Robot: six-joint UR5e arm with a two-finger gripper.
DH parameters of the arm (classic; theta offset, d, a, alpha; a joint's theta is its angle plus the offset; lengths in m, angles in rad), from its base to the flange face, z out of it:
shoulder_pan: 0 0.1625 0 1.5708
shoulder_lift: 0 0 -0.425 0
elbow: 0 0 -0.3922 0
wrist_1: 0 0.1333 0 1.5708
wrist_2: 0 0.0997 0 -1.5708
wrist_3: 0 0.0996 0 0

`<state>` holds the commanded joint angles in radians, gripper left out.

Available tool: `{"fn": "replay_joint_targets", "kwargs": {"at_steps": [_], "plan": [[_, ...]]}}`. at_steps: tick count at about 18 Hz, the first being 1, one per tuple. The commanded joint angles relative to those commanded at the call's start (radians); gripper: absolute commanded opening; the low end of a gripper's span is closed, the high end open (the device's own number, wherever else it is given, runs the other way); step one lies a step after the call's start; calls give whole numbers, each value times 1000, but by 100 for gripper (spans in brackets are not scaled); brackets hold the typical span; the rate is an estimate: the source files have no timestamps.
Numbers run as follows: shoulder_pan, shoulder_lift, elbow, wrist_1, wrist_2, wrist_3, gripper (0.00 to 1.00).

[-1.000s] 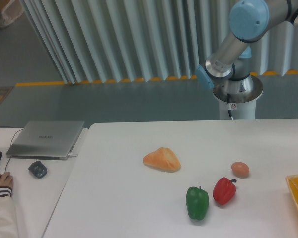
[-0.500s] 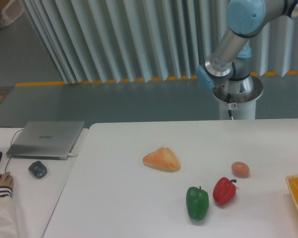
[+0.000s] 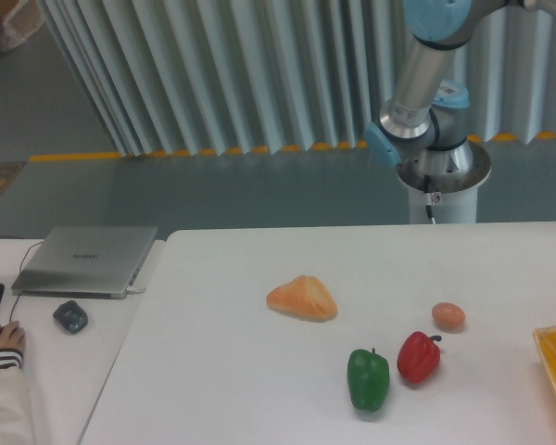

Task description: Place the yellow pepper on the table

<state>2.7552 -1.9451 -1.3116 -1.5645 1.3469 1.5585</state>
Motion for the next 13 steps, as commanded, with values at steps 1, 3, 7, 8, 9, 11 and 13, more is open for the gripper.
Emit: {"fn": "replay_joint_targets", "kwargs": {"at_steps": [1, 3, 7, 8, 9, 11, 13], "plan": [[-17, 8, -2, -17, -17, -2, 33], [-48, 29, -20, -29, -32, -37, 34], [-162, 40, -43, -14, -28, -210, 34], [-182, 45, -54, 9, -26, -262, 34], [-202, 46, -64, 42, -25, -303, 34], [-232, 48, -103, 142, -11, -369, 34], [-265, 38, -110, 245, 49, -467, 35]]}}
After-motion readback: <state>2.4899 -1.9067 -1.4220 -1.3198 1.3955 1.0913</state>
